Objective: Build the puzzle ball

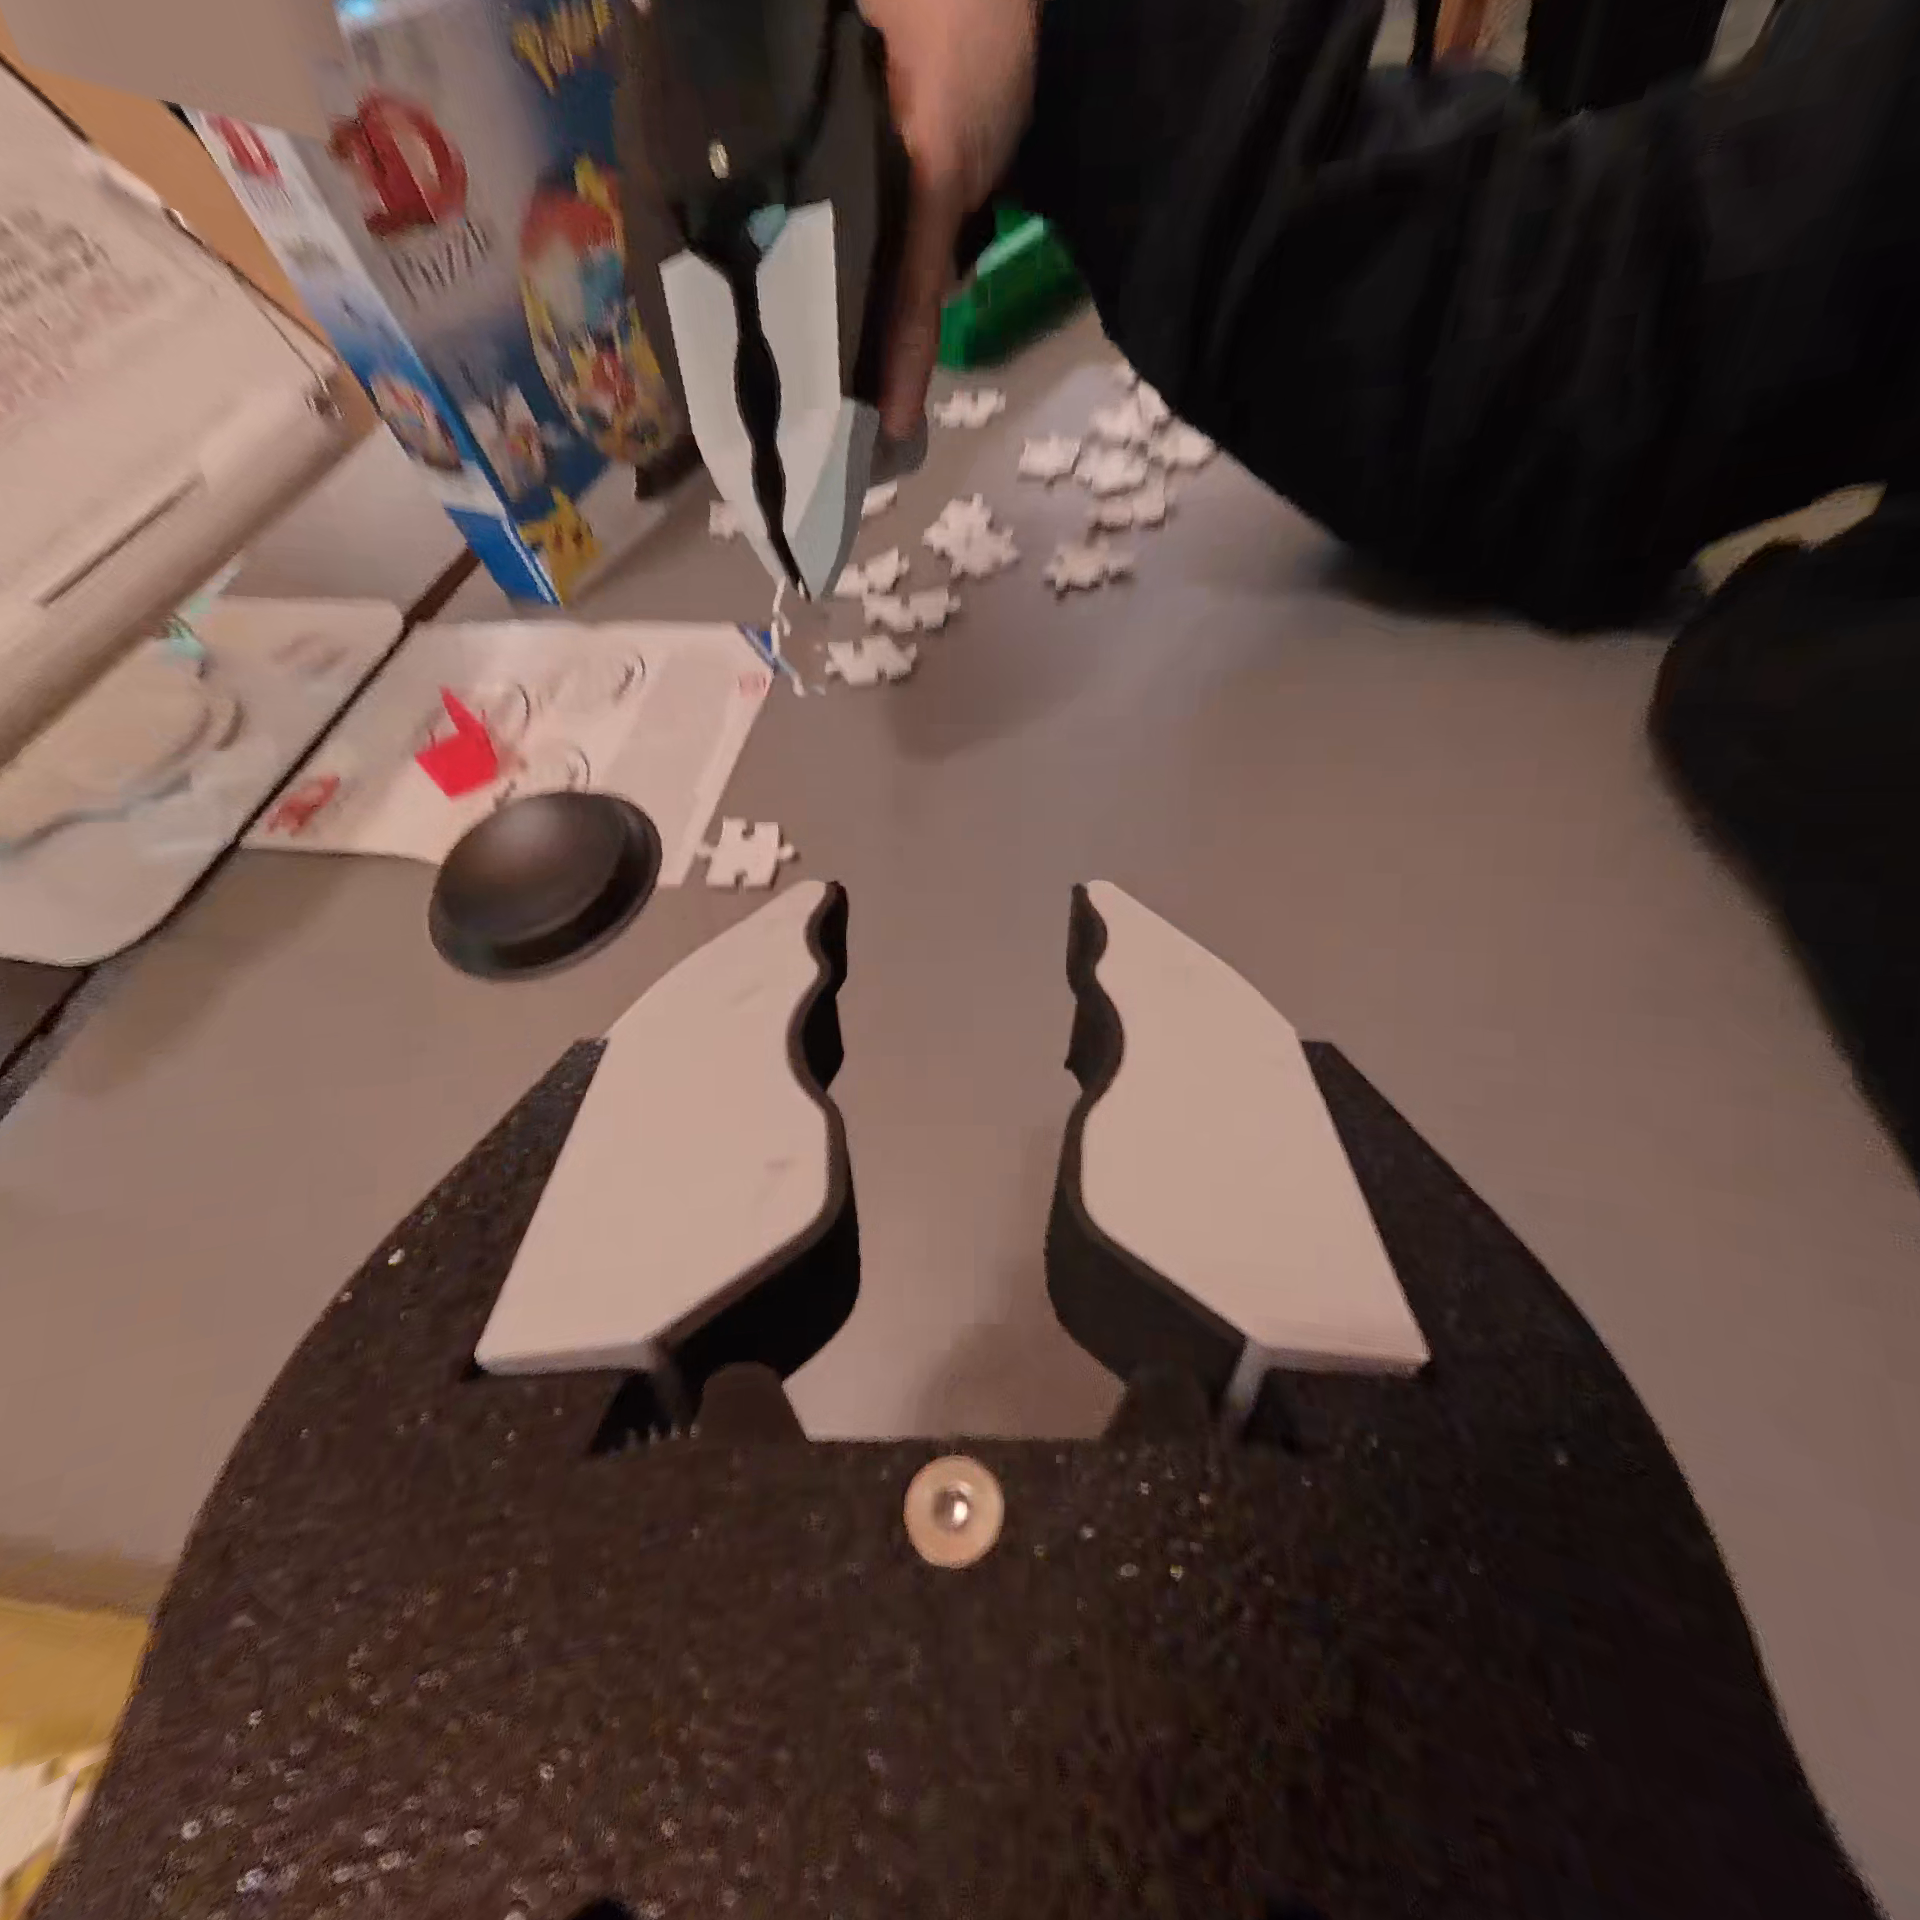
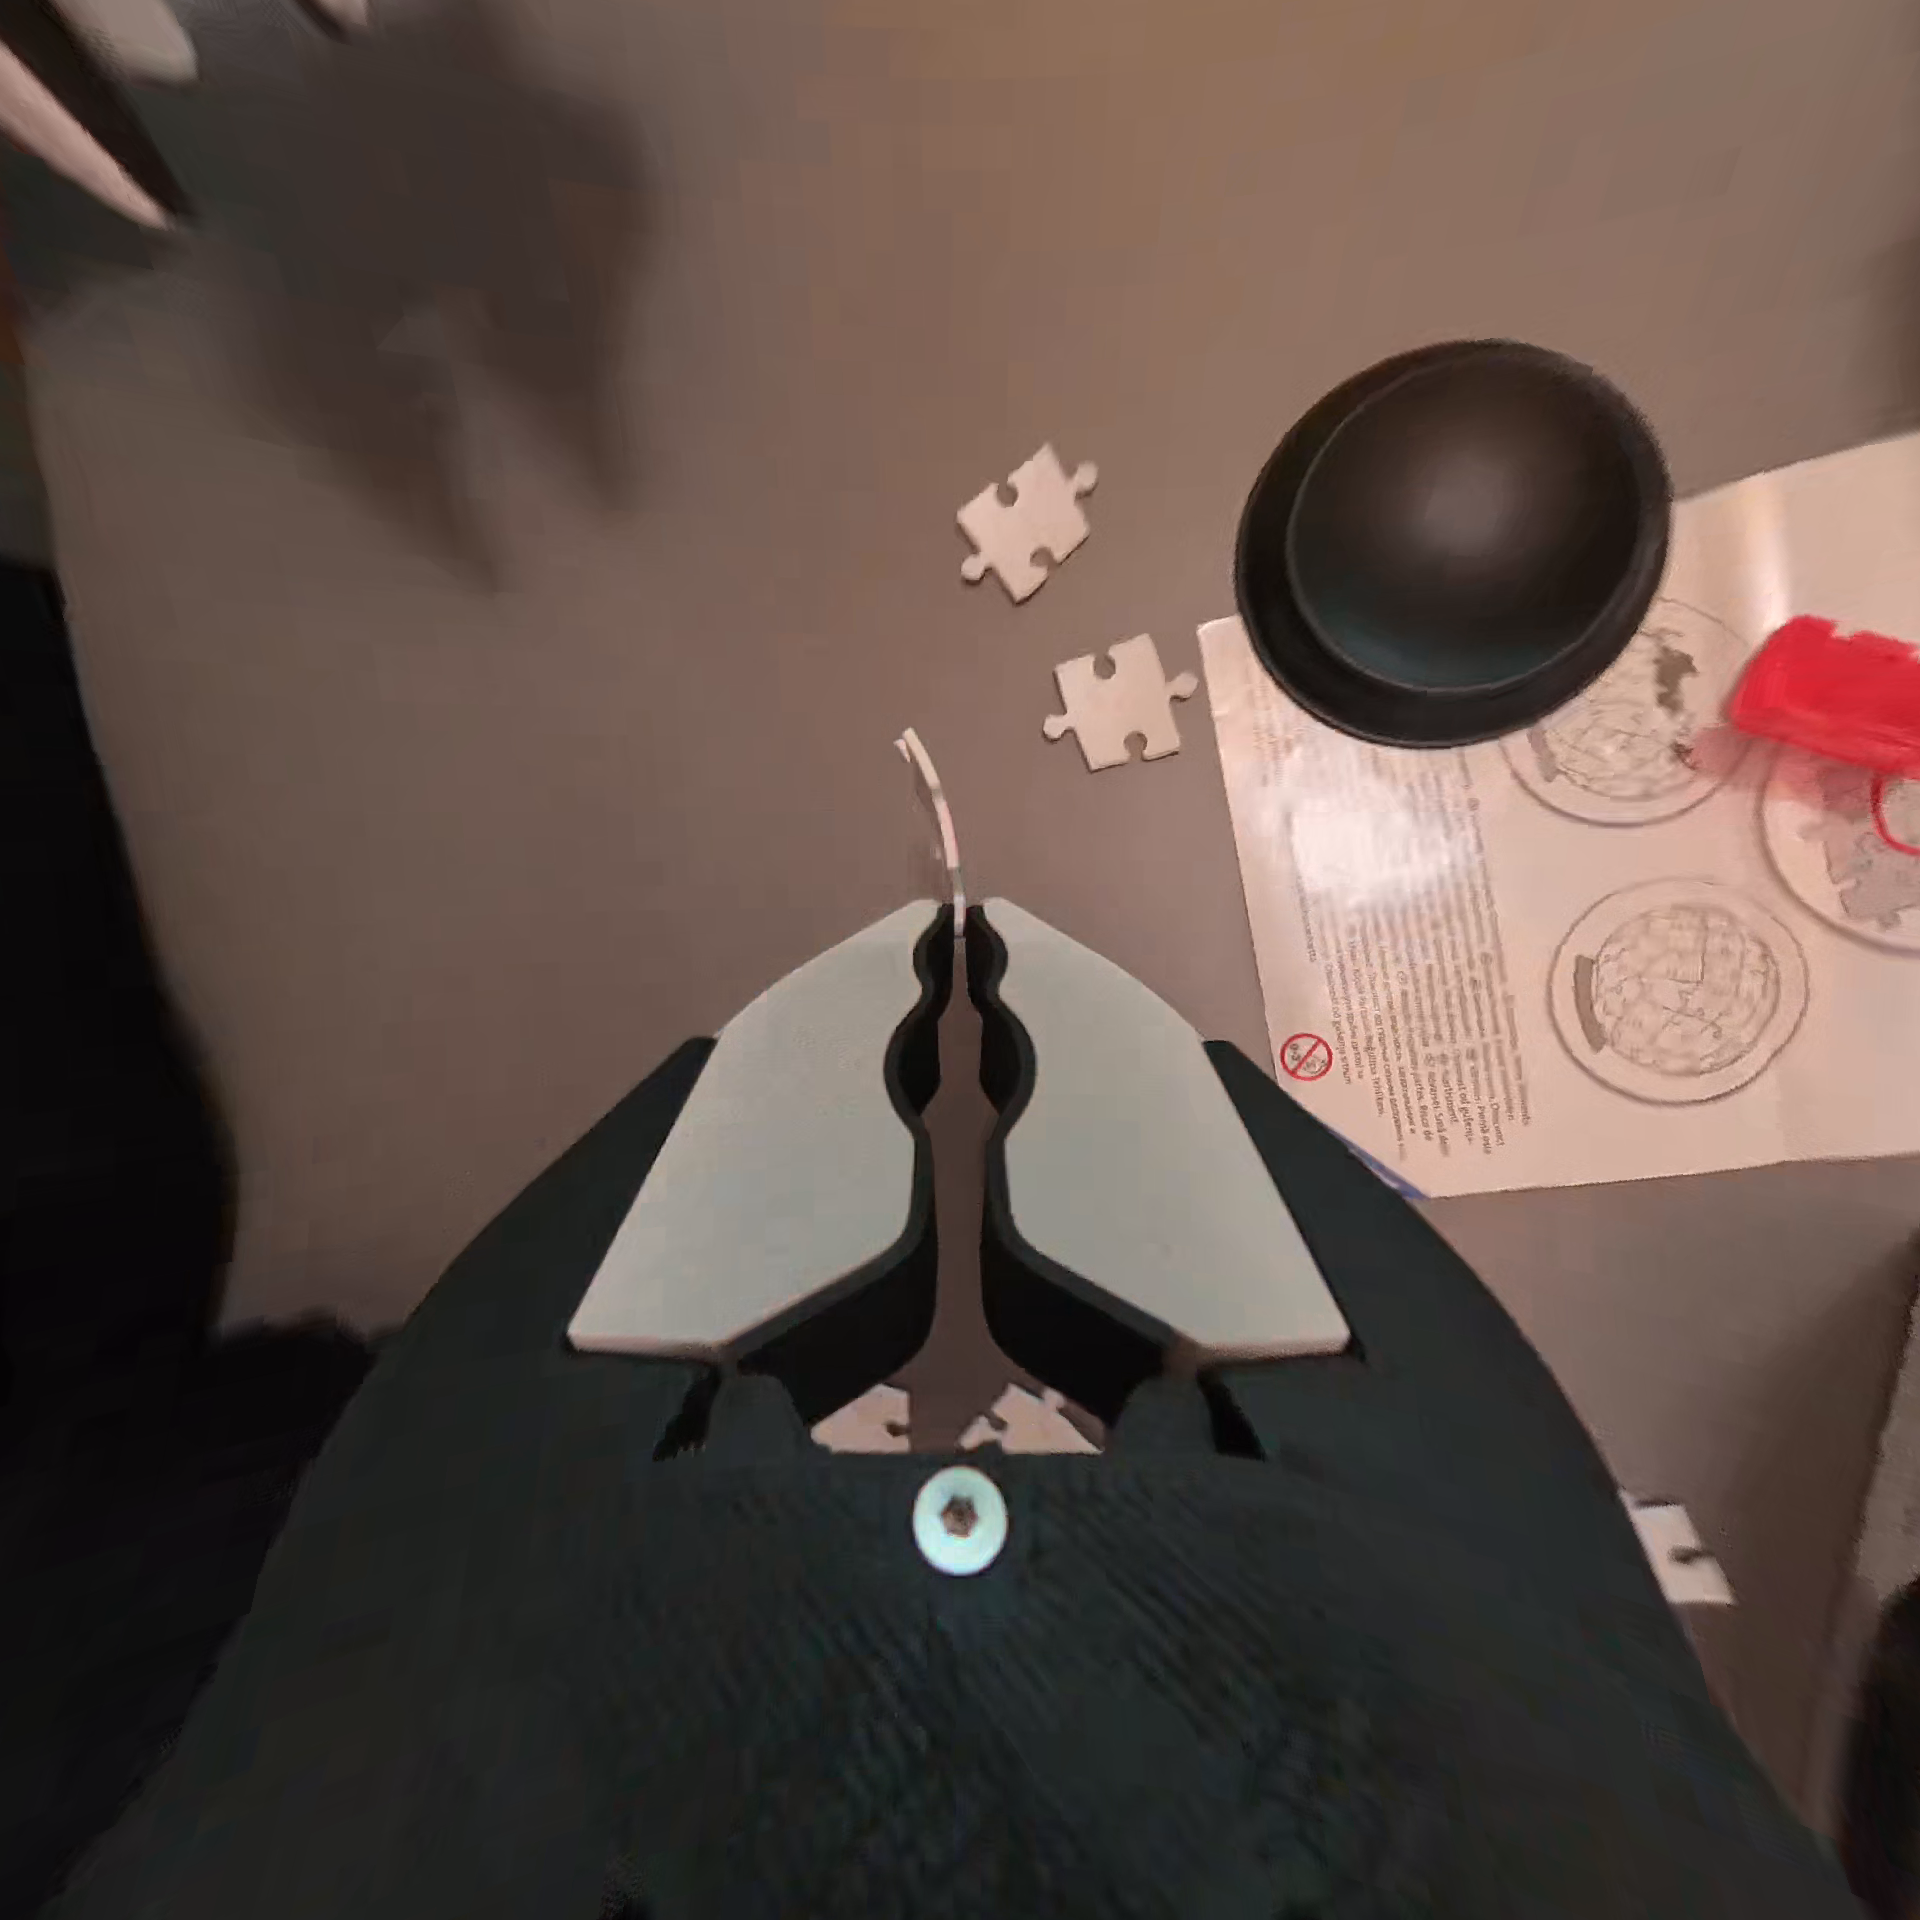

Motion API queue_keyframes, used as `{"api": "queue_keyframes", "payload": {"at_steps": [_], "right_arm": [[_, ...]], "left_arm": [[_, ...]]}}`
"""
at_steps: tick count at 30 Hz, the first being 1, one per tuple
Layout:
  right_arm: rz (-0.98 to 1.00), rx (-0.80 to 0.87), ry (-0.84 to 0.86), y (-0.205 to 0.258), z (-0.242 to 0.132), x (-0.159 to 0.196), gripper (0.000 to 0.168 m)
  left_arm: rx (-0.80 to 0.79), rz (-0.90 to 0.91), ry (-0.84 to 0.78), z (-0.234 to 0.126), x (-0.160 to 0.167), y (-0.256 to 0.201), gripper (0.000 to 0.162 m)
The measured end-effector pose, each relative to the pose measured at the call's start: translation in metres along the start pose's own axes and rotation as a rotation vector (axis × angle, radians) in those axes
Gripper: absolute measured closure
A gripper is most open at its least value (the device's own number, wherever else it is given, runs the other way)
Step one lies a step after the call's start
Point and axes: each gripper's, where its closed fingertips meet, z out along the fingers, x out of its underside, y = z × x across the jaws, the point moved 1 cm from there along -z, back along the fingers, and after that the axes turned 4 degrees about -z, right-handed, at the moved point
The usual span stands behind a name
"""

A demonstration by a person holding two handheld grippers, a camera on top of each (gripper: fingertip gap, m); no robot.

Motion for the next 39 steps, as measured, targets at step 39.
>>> {"api": "queue_keyframes", "payload": {"at_steps": [39], "right_arm": [[-0.472,0.121,0.768,-0.048,0.086,-0.047,0.162]], "left_arm": [[-0.013,-0.103,0.051,0.003,0.054,-0.034,0.132]]}}
